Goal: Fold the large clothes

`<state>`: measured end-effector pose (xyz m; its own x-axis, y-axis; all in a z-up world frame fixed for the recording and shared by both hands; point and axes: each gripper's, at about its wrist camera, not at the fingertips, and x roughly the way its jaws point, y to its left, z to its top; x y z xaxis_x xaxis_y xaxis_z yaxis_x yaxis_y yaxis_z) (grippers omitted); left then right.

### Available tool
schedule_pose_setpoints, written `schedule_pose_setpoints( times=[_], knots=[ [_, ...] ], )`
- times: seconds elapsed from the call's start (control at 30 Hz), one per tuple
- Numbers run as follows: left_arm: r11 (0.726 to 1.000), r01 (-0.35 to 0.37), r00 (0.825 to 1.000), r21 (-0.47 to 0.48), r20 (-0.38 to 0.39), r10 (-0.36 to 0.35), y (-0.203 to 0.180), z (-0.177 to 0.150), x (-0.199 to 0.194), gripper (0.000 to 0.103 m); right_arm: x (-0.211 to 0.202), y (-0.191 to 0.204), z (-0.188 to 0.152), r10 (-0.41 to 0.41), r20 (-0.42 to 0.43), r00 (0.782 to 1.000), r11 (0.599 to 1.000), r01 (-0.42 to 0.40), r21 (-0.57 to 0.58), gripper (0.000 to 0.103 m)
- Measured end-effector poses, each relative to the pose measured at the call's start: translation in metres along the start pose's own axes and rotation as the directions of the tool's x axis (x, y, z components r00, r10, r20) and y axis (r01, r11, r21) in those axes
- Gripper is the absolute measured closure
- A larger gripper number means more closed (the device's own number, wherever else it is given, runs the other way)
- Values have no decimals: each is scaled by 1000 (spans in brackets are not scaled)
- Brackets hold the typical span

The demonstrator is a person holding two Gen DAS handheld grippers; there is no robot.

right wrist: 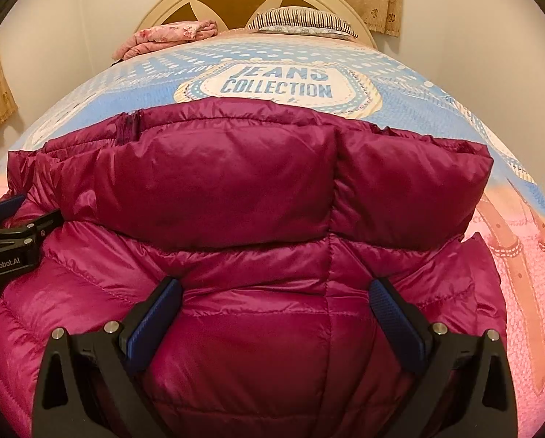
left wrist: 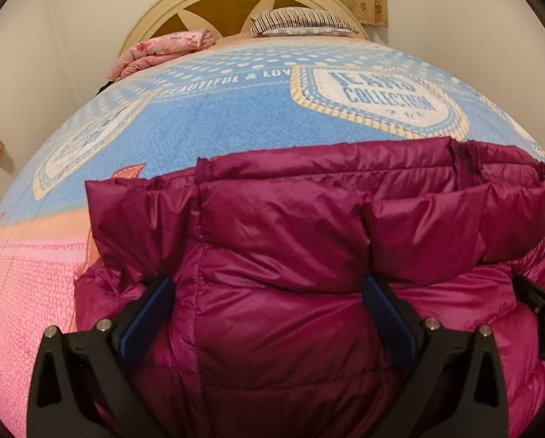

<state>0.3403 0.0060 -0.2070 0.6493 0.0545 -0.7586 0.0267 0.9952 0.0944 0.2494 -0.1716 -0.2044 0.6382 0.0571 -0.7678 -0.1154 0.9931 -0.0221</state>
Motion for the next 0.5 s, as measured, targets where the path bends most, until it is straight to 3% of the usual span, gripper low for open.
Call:
schedule_pose_setpoints(
  times=[0.1,0.13,0.2,0.27,0.3,0.5],
  knots=[
    [1000,1,1000,-2,2,-1,0,0,0,0,-11,5,6,-41,-25,999,999,41,-1,1],
    [1000,2,1000,-3,1,-2,0,0,0,0,-22,10,9,-46,6,999,999,46,4,1],
    [1000,1,1000,-1,1,-1,0,0,0,0,-40,23,13,-25,70,997,1000,25,-1,1],
    [1000,4,1000,-4,1,-4,1,0,0,0,-49,35,16,55,110,992,998,-56,6,1],
    [1000,3,1000,-3,1,-3,0,0,0,0,-48,40,18,83,119,989,996,-84,9,1],
    [1000,7,1000,-7,0,-7,1,0,0,0,-12,50,12,64,70,996,998,-64,4,1]
  ],
)
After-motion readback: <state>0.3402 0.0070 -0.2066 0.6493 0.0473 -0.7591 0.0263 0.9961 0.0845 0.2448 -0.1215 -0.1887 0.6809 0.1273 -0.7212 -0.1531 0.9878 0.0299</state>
